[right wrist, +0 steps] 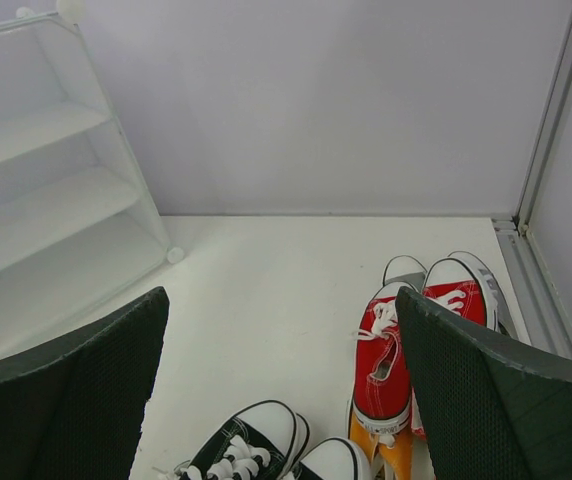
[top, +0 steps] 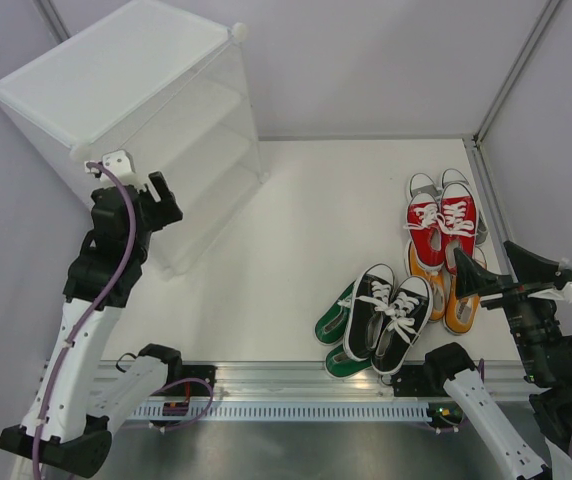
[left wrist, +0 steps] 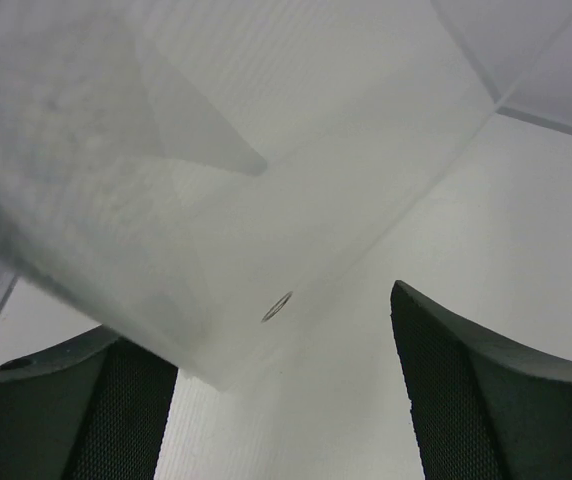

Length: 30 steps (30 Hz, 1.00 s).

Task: Place and organize the shoes in the shoe cabinet

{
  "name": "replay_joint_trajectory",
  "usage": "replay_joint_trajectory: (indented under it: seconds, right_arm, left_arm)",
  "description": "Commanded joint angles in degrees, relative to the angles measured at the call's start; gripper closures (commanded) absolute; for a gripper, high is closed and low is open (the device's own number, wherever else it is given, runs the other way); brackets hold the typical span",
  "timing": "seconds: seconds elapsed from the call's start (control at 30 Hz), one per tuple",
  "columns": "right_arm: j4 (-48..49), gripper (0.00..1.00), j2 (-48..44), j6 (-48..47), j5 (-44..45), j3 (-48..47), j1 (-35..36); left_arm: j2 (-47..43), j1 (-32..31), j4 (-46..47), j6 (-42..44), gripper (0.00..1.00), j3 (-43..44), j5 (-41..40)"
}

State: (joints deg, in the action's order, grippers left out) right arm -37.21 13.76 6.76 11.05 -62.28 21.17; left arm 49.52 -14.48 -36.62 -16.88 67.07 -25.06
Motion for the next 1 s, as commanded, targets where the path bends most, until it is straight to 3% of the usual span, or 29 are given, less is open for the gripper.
replay_joint_trajectory:
  seconds: [0.0,0.3,0.53,0.97]
  right_arm:
    - [1.53,0.02,-1.1,-0.79,0.73,0.49,0.37]
    - [1.27,0.02,-1.19,-0.79,0.29,0.06,0.36]
    - [1.26,0.02,-0.58,-0.61,-0.24,-0.82,0.36]
    - [1.53,0.02,-0.14,-0.17,-1.64,-0.82,0.36]
  left_arm:
    - [-1.26,-0.37,5.42,2.38,0.16,-1.06,9.67]
    - [-0.65,-0.37,8.05,4.41,0.14,-0.36,29.08]
    - [2.42,-1.07,10.95,-0.95,0.11,4.2,42.97]
    - [3.66,-11.53,13.68,-7.99,0.08,5.53,41.15]
